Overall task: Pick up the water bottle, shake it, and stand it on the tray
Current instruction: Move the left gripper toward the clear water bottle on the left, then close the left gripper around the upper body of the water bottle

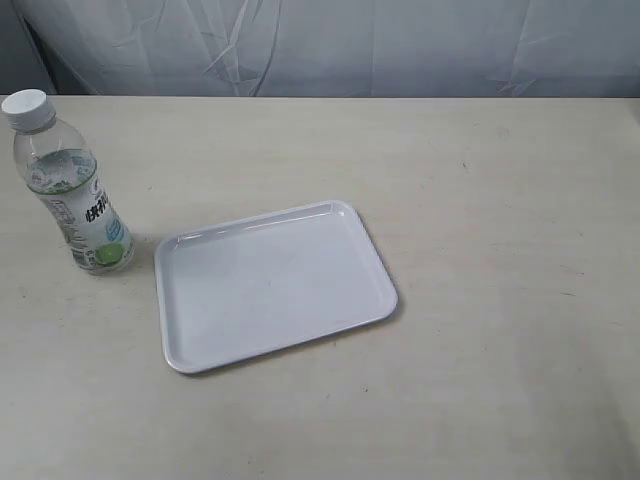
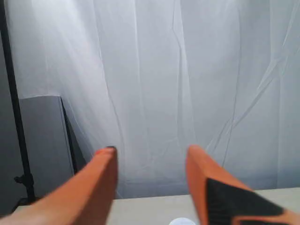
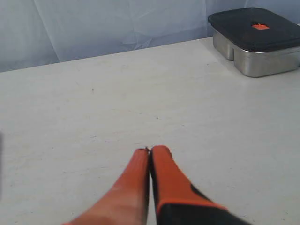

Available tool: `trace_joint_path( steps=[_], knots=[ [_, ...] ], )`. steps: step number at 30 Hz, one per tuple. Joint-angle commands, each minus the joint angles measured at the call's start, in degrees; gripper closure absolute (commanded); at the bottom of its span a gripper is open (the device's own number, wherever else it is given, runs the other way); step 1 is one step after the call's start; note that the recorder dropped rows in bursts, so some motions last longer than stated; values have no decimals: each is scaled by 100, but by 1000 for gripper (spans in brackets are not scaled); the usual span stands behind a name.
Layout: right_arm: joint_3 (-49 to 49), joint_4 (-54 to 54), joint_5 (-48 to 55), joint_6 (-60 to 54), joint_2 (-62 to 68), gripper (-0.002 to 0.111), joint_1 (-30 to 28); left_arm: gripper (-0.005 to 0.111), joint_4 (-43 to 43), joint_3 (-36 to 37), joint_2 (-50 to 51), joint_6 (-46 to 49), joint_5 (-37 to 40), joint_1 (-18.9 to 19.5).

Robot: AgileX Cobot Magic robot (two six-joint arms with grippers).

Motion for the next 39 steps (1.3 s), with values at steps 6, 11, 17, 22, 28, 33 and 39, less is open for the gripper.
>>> trace_joint_path(
  steps=[6,11,17,22,28,33,39],
  knots=[
    [30,-5,-50,-29,-19,104,-27,29,63,-225,2229,27,-542,-52],
    [30,-5,-50,-29,-19,104,-27,29,-36,-225,2742,27,-939,-430],
    [30,-5,-50,-29,-19,104,-27,29,88,-59,2806,38,-1318,-815],
    [30,-5,-50,-29,-19,104,-27,29,312,999,3280,-51,-3552,-815],
    [30,-5,-50,-29,-19,104,-27,29,661,1187,4510,-669,-4975,-815],
    [30,-5,-50,-29,-19,104,-27,29,660,1187,5186,-708,-5564,-815],
    [30,-5,-50,-29,-19,104,-27,29,519,1177,5589,-564,-5754,-815]
  ],
)
